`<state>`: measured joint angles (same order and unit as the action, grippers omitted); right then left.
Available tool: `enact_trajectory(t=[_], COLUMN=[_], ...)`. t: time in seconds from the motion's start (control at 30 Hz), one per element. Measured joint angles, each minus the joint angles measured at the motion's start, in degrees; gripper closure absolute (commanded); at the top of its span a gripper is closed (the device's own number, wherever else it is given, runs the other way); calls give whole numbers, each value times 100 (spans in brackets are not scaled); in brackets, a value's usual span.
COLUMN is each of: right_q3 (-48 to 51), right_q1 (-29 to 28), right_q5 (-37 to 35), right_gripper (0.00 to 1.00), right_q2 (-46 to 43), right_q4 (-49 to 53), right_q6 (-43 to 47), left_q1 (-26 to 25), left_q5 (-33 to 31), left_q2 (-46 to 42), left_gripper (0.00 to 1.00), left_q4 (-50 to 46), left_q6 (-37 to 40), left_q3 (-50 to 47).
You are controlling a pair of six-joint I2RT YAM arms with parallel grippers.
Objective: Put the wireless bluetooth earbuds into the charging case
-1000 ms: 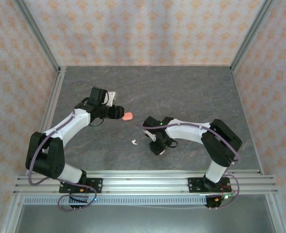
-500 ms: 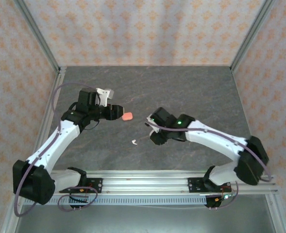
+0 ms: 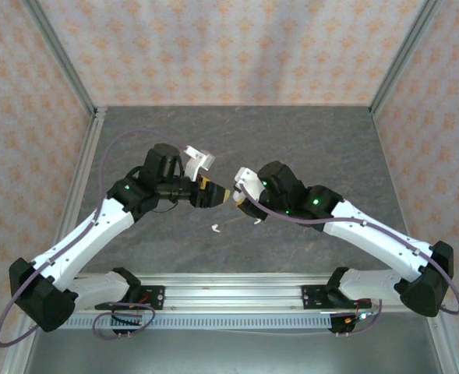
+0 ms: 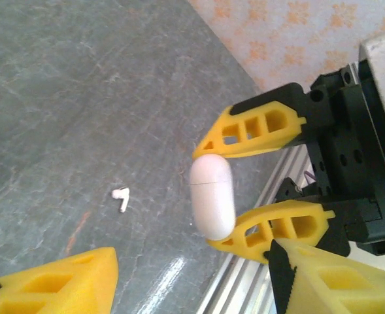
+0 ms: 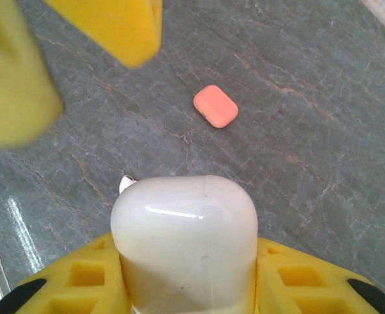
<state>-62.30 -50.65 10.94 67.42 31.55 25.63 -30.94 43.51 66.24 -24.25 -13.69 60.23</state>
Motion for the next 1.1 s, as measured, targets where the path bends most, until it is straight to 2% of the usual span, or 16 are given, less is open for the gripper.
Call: enact_trajectory(t=[0.37, 0.63, 0.97, 1.1], right_q3=[-94, -122, -120, -90], right_q1=[-4, 9, 24, 24], right_q5=[133, 125, 116, 101], right_gripper=[70, 70, 70, 69], right_q2=[-11, -13, -20, -42], right_q4=[-28, 15, 52, 11], right_q6=[125, 125, 146, 146], left_q1=[-363, -396, -433, -433], left_q5=[-50, -46, -22, -4], left_q2=[514, 599, 669, 669], left_gripper=[39, 51, 54, 65], left_q4=[-4, -4, 50, 79], left_q6=[2, 7, -92, -144], left_q3=[162, 264, 273, 275])
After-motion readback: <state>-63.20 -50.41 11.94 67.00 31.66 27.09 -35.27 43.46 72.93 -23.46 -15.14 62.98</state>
